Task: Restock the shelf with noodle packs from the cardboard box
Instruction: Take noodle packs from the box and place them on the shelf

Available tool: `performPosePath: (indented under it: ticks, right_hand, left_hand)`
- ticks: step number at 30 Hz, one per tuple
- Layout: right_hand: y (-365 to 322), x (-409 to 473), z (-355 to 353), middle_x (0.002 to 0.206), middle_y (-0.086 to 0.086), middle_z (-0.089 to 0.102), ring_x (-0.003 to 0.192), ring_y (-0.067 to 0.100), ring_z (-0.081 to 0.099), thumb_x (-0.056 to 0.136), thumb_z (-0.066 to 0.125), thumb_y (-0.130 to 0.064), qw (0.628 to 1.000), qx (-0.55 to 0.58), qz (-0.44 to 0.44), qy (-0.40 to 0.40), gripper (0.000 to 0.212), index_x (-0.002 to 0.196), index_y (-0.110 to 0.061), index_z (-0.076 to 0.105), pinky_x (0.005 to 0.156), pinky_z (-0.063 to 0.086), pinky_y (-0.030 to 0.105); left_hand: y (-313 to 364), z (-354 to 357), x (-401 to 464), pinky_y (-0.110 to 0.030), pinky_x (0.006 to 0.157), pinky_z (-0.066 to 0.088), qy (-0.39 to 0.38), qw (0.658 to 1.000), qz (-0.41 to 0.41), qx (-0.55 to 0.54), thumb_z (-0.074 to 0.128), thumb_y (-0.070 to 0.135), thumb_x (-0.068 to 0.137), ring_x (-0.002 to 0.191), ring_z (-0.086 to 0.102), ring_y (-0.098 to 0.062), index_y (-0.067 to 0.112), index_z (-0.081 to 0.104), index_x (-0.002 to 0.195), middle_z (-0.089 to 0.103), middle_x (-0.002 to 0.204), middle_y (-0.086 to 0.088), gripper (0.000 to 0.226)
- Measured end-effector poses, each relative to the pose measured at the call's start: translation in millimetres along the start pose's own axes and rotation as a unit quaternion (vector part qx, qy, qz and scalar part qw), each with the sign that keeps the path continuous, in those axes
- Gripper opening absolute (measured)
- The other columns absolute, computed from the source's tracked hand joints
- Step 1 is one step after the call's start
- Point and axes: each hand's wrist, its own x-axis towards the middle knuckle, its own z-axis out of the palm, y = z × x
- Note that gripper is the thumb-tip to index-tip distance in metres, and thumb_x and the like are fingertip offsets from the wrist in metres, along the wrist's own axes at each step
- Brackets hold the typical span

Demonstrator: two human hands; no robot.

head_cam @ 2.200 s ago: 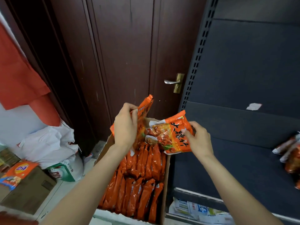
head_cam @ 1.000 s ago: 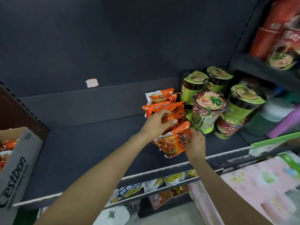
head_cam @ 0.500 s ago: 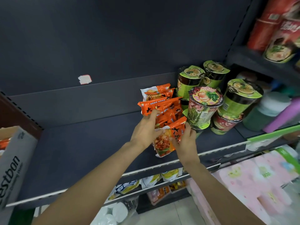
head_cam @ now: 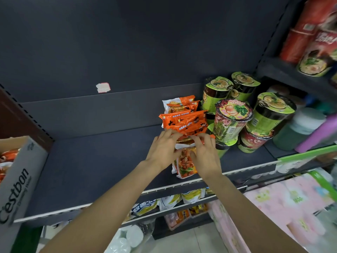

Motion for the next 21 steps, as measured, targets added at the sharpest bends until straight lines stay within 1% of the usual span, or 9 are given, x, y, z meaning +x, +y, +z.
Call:
performPosePath:
  ticks: [3,5,7,10,13,16,18,19,21]
  right_hand:
    - [-21.5,0.2,-5.8,0.124,0.006,0.047,0.114,0.025,0.042,0.085,0.059,-0.005,0.998,0.057,-0.015,0.012,0.040,0.123,-0.014,0.055,0.092,0.044,0.037]
    - [-42.0,2.4,-7.4,0.121,0.006,0.049,0.114,0.023,0.044,0.087,0.056,-0.005,0.995,0.095,-0.026,-0.006,0.034,0.120,-0.014,0.057,0.094,0.041,0.034]
    - [-67.3,4.9,-5.7,0.117,0.006,0.053,0.112,0.021,0.046,0.089,0.053,-0.007,0.991,0.121,-0.049,-0.032,0.028,0.117,-0.013,0.058,0.093,0.042,0.032]
    - [-119.5,5.2,4.3,0.106,0.006,0.059,0.101,0.022,0.056,0.089,0.052,-0.008,0.981,0.140,-0.107,-0.076,0.022,0.108,-0.013,0.062,0.086,0.047,0.039]
    - [-182.5,1.9,18.3,0.100,0.003,0.061,0.094,0.021,0.059,0.088,0.052,-0.009,0.967,0.172,-0.150,-0.117,0.020,0.104,-0.015,0.063,0.081,0.049,0.040]
    - [-250.2,-3.1,35.8,0.099,-0.001,0.060,0.091,0.015,0.058,0.091,0.051,-0.011,0.950,0.196,-0.189,-0.151,0.020,0.105,-0.018,0.063,0.080,0.050,0.037]
    - [-296.1,-8.4,50.5,0.099,-0.001,0.060,0.090,0.013,0.058,0.092,0.050,-0.011,0.940,0.200,-0.216,-0.173,0.020,0.106,-0.018,0.062,0.079,0.050,0.035]
    - [-318.9,-11.9,58.7,0.099,-0.001,0.059,0.090,0.013,0.058,0.093,0.049,-0.012,0.936,0.201,-0.227,-0.183,0.020,0.107,-0.019,0.062,0.079,0.050,0.035]
    - [-363.5,-19.2,76.2,0.100,-0.001,0.058,0.090,0.013,0.057,0.094,0.048,-0.013,0.927,0.205,-0.241,-0.200,0.020,0.108,-0.019,0.062,0.078,0.050,0.034]
  left_hand:
    - [-7.0,-16.4,-16.2,-0.031,0.096,0.036,0.041,0.999,-0.006,-0.002,0.055,0.024,0.091,0.117,0.045,-0.018,0.026,0.046,0.132,0.048,0.131,0.003,0.042]
    - [-16.0,-31.2,-30.2,-0.031,0.097,0.037,0.064,0.998,-0.022,0.004,0.051,0.023,0.093,0.116,0.048,-0.017,0.022,0.050,0.129,0.052,0.127,0.002,0.036]
    - [-30.4,-48.8,-48.4,-0.030,0.095,0.038,0.102,0.994,-0.040,0.009,0.050,0.023,0.094,0.114,0.051,-0.017,0.019,0.054,0.125,0.056,0.123,0.002,0.032]
    - [-60.7,-82.5,-87.7,-0.029,0.085,0.041,0.165,0.982,-0.092,0.013,0.052,0.022,0.093,0.102,0.058,-0.016,0.018,0.058,0.119,0.064,0.108,0.004,0.027]
    - [-99.8,-119.7,-137.3,-0.033,0.076,0.045,0.194,0.969,-0.149,0.033,0.052,0.025,0.093,0.094,0.060,-0.018,0.018,0.056,0.120,0.067,0.097,0.005,0.028]
    - [-151.0,-152.1,-188.9,-0.035,0.072,0.049,0.218,0.951,-0.215,0.045,0.055,0.024,0.091,0.091,0.063,-0.023,0.016,0.060,0.114,0.069,0.095,0.000,0.025]
    - [-188.5,-171.3,-222.2,-0.036,0.069,0.051,0.223,0.937,-0.264,0.044,0.059,0.024,0.088,0.088,0.065,-0.029,0.017,0.062,0.108,0.068,0.098,-0.005,0.022]
    - [-207.2,-180.5,-238.4,-0.037,0.069,0.051,0.222,0.931,-0.286,0.042,0.059,0.024,0.087,0.087,0.065,-0.030,0.018,0.062,0.106,0.068,0.097,-0.005,0.020]
    - [-244.1,-197.3,-268.8,-0.035,0.070,0.050,0.227,0.921,-0.315,0.034,0.060,0.024,0.086,0.086,0.064,-0.026,0.018,0.063,0.101,0.067,0.089,-0.003,0.016]
